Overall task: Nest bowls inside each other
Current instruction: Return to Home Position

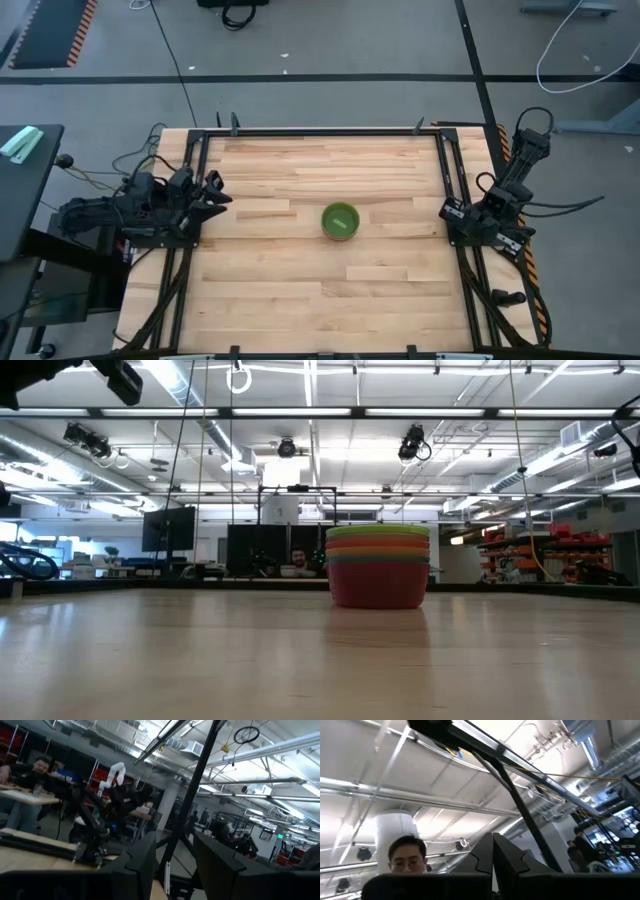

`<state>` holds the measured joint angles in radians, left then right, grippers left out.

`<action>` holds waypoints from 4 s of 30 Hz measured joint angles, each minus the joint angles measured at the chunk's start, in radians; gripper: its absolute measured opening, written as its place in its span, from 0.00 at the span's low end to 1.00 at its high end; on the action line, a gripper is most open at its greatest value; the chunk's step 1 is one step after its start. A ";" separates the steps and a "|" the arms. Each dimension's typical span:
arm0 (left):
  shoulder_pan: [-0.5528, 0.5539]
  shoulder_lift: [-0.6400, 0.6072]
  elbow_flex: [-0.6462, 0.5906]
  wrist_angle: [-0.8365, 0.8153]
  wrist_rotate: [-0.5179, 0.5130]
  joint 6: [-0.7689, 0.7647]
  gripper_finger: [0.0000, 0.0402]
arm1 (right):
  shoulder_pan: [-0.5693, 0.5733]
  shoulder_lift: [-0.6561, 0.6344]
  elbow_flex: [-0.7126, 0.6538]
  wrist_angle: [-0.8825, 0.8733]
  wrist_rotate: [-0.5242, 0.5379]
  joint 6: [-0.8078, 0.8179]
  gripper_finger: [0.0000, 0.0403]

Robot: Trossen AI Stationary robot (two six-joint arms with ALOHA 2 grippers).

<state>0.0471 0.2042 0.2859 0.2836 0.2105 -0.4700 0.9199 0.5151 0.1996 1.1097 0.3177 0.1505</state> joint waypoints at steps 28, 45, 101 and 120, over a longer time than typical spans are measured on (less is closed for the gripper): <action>0.002 -0.200 -0.002 -0.275 -0.004 0.042 0.35 | 0.000 -0.153 -0.193 -0.054 -0.067 -0.015 0.04; 0.002 -0.200 -0.001 -0.367 -0.071 0.117 0.37 | -0.090 -0.157 -0.193 -0.347 0.074 -0.038 0.04; 0.002 -0.200 0.000 -0.475 -0.139 0.212 0.36 | -1.192 -0.366 -0.191 -0.713 -0.346 0.051 0.04; 0.002 -0.200 0.000 -0.731 -0.234 0.193 0.38 | -1.228 -0.366 -0.191 -1.020 -0.346 0.003 0.04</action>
<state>0.0494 0.0044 0.2855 -0.4470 -0.0239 -0.2767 -0.3080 0.1493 0.0086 0.0895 -0.0280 0.1535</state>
